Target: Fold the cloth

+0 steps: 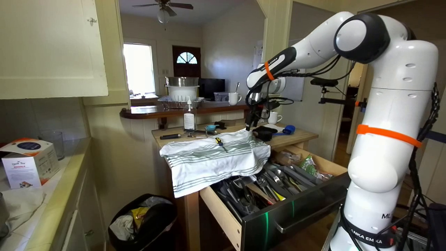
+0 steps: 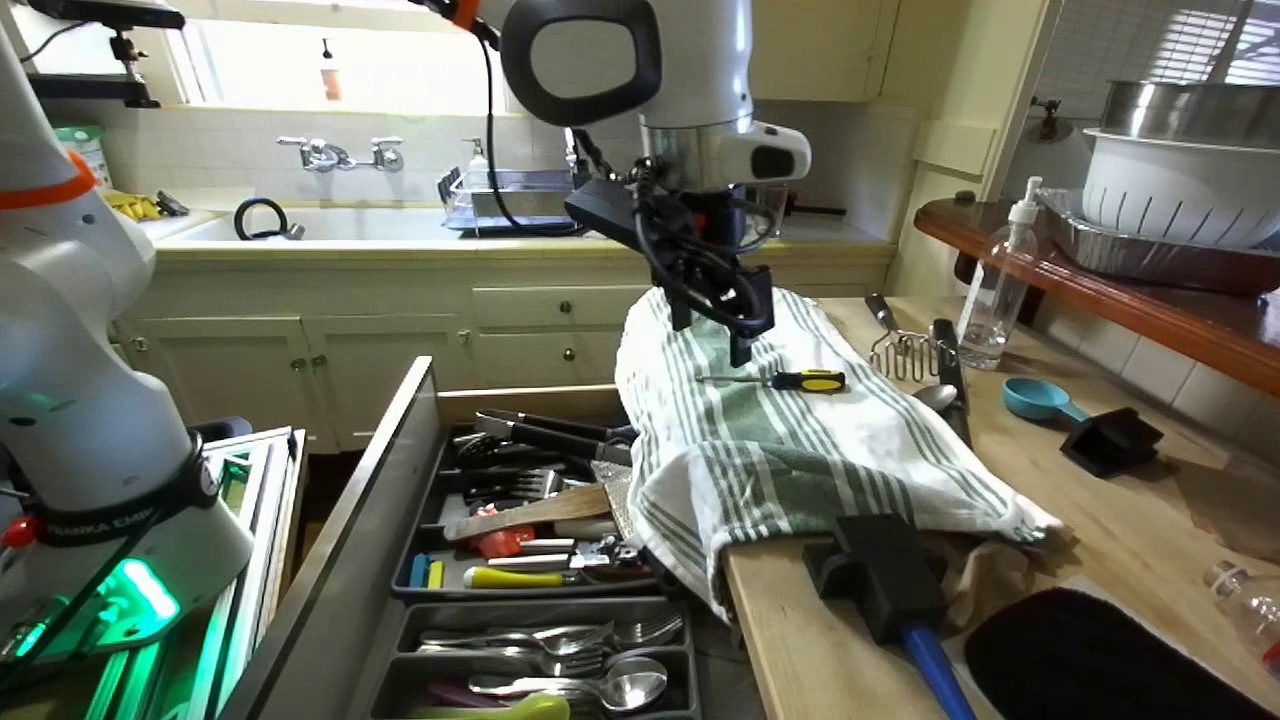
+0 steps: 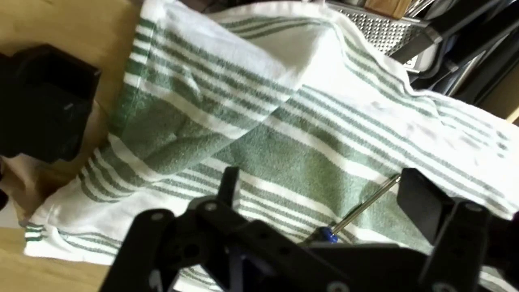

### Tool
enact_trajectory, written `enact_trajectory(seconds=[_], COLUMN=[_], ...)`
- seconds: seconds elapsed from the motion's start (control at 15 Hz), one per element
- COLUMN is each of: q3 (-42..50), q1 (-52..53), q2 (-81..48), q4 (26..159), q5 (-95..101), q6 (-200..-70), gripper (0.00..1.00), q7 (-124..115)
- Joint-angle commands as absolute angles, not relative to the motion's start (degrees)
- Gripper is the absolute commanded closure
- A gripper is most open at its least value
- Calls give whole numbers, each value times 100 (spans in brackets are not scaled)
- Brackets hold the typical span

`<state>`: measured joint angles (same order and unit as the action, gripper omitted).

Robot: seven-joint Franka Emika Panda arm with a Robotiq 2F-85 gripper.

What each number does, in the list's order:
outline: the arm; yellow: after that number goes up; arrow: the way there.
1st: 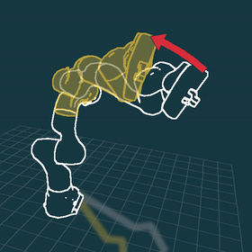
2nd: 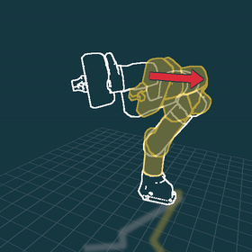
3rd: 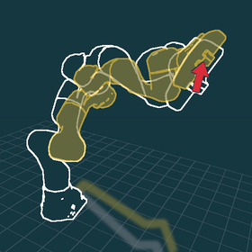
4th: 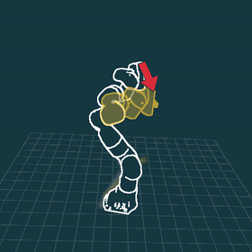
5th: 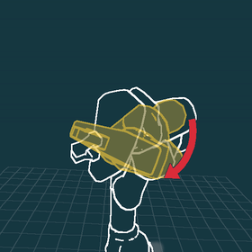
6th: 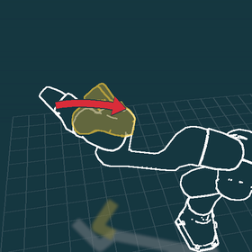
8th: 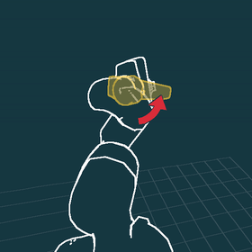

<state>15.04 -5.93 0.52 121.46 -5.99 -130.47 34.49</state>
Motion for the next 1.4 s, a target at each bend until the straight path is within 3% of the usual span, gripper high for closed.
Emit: enact_trajectory(seconds=[0.0, 1.07, 1.33], q3=[1322, 1104, 992], q1=[-840, -1969, -2159], q2=[-181, -1950, -2502], q4=[11913, 9670, 9257], q5=[-804, -2393, -2451], q6=[-13027, -11924, -12317], gripper=[0, 0, 0], q7=[3739, 3832, 3543])
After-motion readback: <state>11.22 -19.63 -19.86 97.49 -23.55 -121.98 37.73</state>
